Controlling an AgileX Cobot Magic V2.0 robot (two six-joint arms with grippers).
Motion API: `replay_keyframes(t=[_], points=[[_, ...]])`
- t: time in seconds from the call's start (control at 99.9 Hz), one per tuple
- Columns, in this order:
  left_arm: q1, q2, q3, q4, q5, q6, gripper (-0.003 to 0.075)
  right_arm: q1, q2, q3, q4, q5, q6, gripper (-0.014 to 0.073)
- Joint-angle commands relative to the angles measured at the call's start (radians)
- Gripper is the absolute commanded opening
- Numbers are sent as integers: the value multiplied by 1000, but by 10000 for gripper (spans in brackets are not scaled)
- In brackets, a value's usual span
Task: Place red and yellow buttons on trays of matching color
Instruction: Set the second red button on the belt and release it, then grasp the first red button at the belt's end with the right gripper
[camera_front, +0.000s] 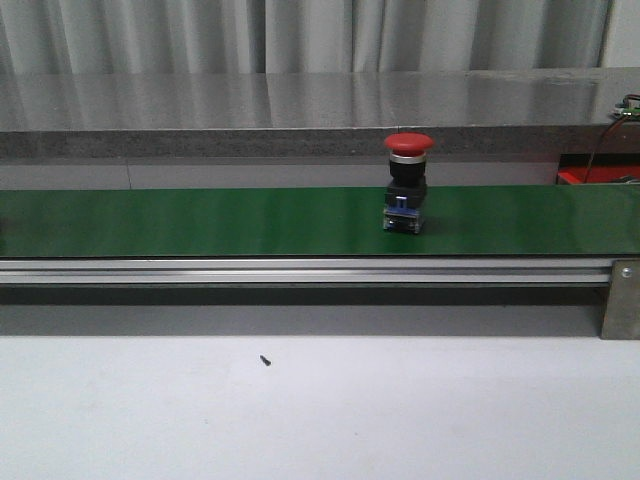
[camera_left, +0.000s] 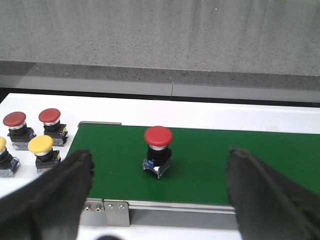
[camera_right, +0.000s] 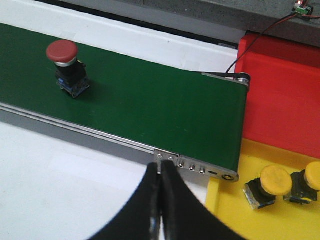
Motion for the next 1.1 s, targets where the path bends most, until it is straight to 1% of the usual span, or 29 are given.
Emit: replay_keyframes(t=[0.0,0.05,0.07,0.1,0.12,0.14,0.15,0.4,0.43,0.47,0.5,0.52,0.54,0.55,0.57,0.6,0.61,0.62,0.64,0.65,0.66,0.67,0.69,0.74,0.881,1.091], points=[[-5,-48,21,-17,-58,-7,328,1,-3,-23,10,-80,-8,-96],[-5,-70,43,-17,-58,-7,199,1,-3,-23,10,-81,-8,-96],[-5,-75,53,-17,-58,-7,166,1,-3,-23,10,-81,-8,-96],[-5,-83,64,-17,-58,-7,85,1,-3,-23,10,-81,-8,-96],[-5,-86,71,-17,-56,-7,38,1,-3,-23,10,-82,-8,-96],[-5,-88,77,-17,-56,-7,7,1,-3,-23,11,-82,-8,-96],[-5,-88,80,-17,-56,-7,-22,1,-3,-23,11,-82,-8,-96],[-5,-89,101,-20,-66,-7,-19,1,-3,-23,15,-80,-8,-90],[-5,-89,101,-20,-68,-7,-19,1,-3,-23,18,-73,-8,-83],[-5,-89,101,-20,-70,-7,-19,1,-3,-23,25,-65,-8,-47],[-5,-89,101,-20,-70,-7,-19,1,-3,-23,30,-58,-8,-4],[-5,-89,101,-20,-70,-7,-20,1,-3,-23,32,-54,-8,52],[-5,-89,101,-20,-70,-7,-19,1,-3,-23,36,-52,-8,87],[-5,-89,101,-20,-70,-7,-19,1,-3,-23,37,-52,-8,125],[-5,-89,101,-20,-70,-7,-19,1,-3,-23,39,-51,-8,164],[-5,-89,101,-20,-70,-7,-19,1,-3,-23,42,-53,-8,276],[-5,-89,101,-20,-70,-7,-19,1,-3,-23,44,-54,-8,300],[-5,-89,101,-20,-70,-7,-19,1,-3,-23,45,-55,-8,346],[-5,-89,101,-20,-70,-7,-19,1,-3,-23,46,-59,-8,392],[-5,-89,101,-20,-70,-7,-20,1,-2,-23,46,-59,-8,436],[-5,-89,101,-20,-72,-7,-19,1,-1,-23,46,-61,-8,457],[-5,-89,101,-20,-72,-7,-19,1,1,-23,46,-63,-8,497],[-5,-89,101,-20,-72,-7,-19,1,4,-25,46,-66,-8,550],[-5,-89,101,-20,-72,-7,-20,1,22,-32,46,-66,-8,640],[-5,-89,101,-20,-72,-7,-19,1,112,-68,62,-59,-8,584],[-5,-89,101,-20,-72,-7,-20,1,318,-170,70,-50,-8,584]])
